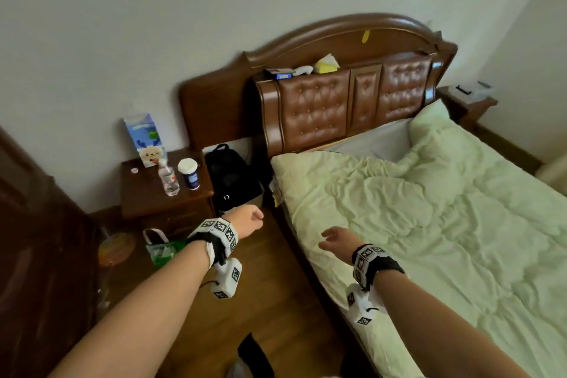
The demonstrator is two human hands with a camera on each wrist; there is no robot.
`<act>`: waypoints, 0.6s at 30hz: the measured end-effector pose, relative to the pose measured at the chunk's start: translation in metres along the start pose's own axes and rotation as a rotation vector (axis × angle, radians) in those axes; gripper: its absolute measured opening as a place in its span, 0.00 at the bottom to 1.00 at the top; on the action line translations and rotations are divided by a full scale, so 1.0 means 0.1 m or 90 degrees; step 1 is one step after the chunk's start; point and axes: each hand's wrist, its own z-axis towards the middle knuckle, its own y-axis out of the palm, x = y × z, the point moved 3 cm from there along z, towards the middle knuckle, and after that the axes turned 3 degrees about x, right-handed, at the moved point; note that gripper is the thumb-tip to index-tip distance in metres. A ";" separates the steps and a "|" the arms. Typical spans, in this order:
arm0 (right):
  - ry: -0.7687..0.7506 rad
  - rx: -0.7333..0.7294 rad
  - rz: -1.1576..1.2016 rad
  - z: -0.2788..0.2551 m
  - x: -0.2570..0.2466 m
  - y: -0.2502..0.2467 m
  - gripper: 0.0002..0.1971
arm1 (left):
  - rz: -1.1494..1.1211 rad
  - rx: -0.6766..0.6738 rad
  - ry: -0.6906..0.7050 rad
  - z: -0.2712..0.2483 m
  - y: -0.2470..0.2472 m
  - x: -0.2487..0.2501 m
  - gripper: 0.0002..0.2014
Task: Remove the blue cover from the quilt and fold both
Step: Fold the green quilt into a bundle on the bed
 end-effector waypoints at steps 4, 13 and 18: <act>0.053 0.025 0.040 0.56 -0.18 -0.35 0.24 | 0.050 -0.047 0.073 1.01 -0.33 0.40 0.13; 0.126 0.050 0.022 2.76 -0.38 -0.81 0.32 | 0.207 -0.045 0.135 3.24 -0.81 0.64 0.14; 0.139 -0.036 0.013 4.07 -0.59 -0.86 0.32 | 0.237 -0.039 0.044 4.37 -1.04 0.39 0.15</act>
